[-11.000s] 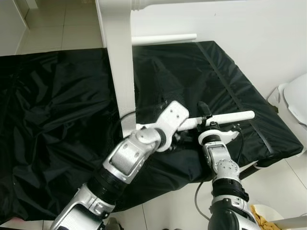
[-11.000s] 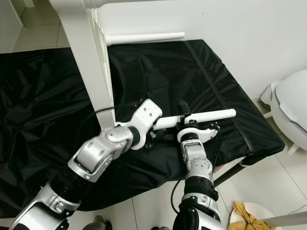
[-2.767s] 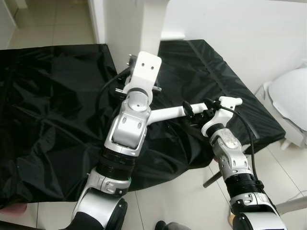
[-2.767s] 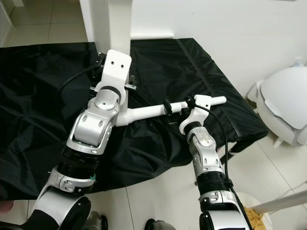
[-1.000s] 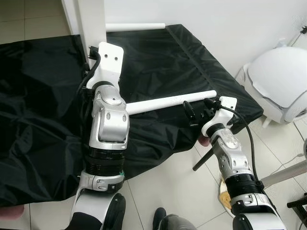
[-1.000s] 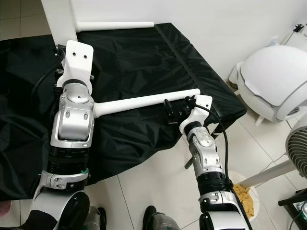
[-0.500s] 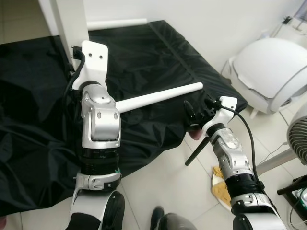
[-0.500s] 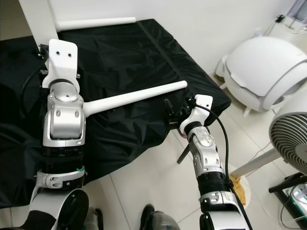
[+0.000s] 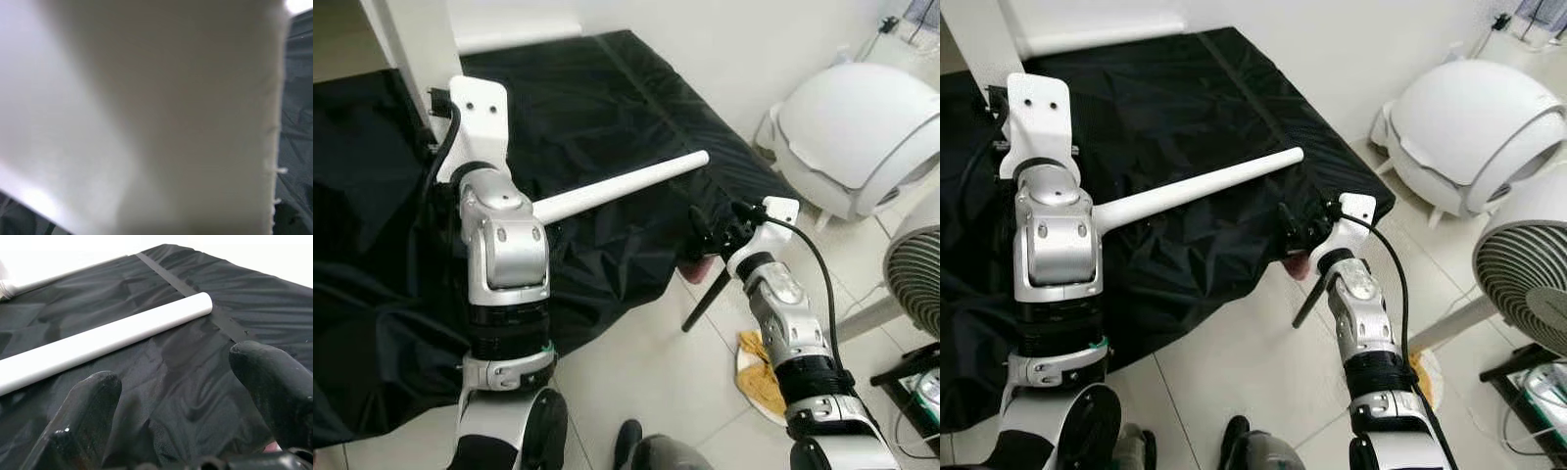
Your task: Building children table
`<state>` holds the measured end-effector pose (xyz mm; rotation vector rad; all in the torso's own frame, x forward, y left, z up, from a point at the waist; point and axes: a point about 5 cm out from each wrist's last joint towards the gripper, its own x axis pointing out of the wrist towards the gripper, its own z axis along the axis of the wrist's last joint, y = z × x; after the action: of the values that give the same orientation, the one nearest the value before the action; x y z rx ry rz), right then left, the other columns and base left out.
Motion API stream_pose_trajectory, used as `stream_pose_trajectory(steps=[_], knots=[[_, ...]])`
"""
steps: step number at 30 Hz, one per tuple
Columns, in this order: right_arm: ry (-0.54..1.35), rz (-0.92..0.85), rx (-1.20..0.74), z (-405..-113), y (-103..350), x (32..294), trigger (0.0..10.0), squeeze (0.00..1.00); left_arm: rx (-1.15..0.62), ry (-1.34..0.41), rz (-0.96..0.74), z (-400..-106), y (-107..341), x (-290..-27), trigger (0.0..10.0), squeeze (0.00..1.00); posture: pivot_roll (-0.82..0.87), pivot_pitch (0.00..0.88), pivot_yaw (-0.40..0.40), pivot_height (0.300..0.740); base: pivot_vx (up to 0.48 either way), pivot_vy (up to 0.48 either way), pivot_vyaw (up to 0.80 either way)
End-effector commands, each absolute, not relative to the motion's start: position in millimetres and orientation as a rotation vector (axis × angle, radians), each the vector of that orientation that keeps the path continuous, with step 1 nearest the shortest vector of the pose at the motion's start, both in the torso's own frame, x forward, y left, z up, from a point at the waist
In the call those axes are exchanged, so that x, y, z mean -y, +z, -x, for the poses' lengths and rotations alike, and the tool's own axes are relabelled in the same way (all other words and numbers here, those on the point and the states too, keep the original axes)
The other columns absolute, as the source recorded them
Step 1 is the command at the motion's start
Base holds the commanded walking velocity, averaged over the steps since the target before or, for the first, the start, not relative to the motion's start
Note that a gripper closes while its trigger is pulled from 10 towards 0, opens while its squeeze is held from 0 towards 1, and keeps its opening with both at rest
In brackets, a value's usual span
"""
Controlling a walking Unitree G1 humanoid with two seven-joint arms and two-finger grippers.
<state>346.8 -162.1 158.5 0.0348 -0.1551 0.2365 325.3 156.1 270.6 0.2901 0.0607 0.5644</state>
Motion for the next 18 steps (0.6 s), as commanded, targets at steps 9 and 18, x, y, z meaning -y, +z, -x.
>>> stream_pose_trajectory(steps=[9,18], knots=[[0.231,-0.024,0.134,-344,154,165,10.0,0.0,-0.188,1.127,-0.346,-301,243,-180,0.0,0.0,0.07,0.149,-0.054,0.74,0.0,0.0,0.0],[0.239,-0.023,0.131,-345,153,162,10.0,0.0,-0.166,1.105,-0.359,-300,242,-185,10.0,0.0,0.08,0.143,-0.058,0.74,0.0,0.0,0.0]])
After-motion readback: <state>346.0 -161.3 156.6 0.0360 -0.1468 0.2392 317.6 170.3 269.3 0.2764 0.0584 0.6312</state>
